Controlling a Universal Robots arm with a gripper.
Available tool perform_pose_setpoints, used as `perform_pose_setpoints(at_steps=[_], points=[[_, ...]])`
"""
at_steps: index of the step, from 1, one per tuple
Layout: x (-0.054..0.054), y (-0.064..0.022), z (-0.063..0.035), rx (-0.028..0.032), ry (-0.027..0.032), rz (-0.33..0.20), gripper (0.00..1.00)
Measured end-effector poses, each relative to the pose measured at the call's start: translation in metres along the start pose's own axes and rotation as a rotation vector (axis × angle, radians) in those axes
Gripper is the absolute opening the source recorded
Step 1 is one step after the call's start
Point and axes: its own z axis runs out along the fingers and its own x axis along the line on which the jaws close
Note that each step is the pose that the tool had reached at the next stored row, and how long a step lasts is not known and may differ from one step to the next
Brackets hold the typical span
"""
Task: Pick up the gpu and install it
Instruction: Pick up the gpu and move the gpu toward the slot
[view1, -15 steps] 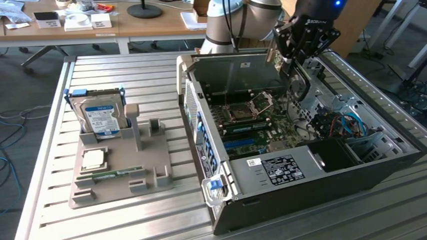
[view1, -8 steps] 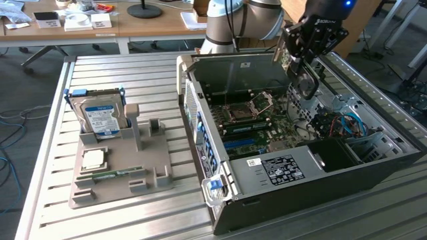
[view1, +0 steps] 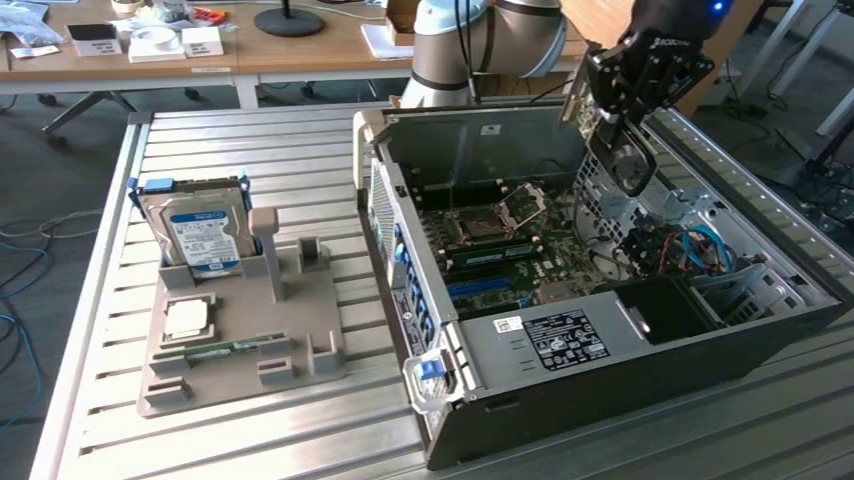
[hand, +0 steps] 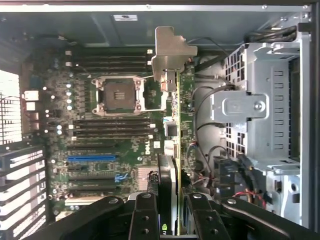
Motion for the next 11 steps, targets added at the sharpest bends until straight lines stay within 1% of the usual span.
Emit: perform_pose_setpoints(at_steps=[3, 8, 11], points=[[-0.0059, 0.0004, 0.0002, 0.0001, 0.0000, -0.001, 0.27], [-0.0062, 0.0004, 0.0002, 0.0001, 0.0000, -0.001, 0.27], [-0.0095, 0.0005, 0.0003, 0.0000, 0.0000, -0.001, 0.27]])
